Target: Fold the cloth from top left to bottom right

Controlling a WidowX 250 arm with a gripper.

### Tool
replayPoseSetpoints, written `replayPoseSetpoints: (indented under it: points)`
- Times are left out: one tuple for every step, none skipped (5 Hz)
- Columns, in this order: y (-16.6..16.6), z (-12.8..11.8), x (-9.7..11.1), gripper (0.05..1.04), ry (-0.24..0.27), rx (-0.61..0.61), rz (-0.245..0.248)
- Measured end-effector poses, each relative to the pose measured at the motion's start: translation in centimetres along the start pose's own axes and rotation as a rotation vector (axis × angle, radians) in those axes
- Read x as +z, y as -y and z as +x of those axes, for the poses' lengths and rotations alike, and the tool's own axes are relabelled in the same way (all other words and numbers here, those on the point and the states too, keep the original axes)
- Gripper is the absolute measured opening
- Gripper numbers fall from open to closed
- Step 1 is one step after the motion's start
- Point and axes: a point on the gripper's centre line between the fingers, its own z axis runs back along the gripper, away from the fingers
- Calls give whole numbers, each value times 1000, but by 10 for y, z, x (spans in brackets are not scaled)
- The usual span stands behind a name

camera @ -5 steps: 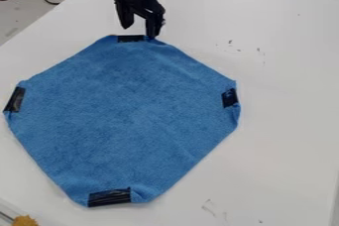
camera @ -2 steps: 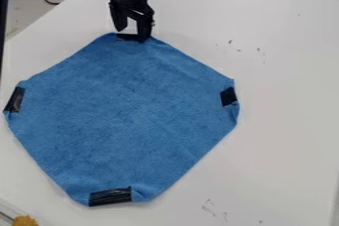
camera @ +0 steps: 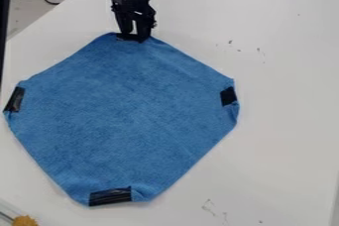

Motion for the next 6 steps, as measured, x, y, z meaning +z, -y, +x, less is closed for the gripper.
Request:
replayPoseSetpoints:
  points:
    - [2,2,0,361,2,-5,-1]
    - [6,4,3,176,4,-20,23]
    - [9,9,9,80,29,-44,72]
    - [15,12,38,62,87,-61,131]
    - [32,-2,63,59,140,-51,158]
    - [52,-31,81,59,176,-13,152]
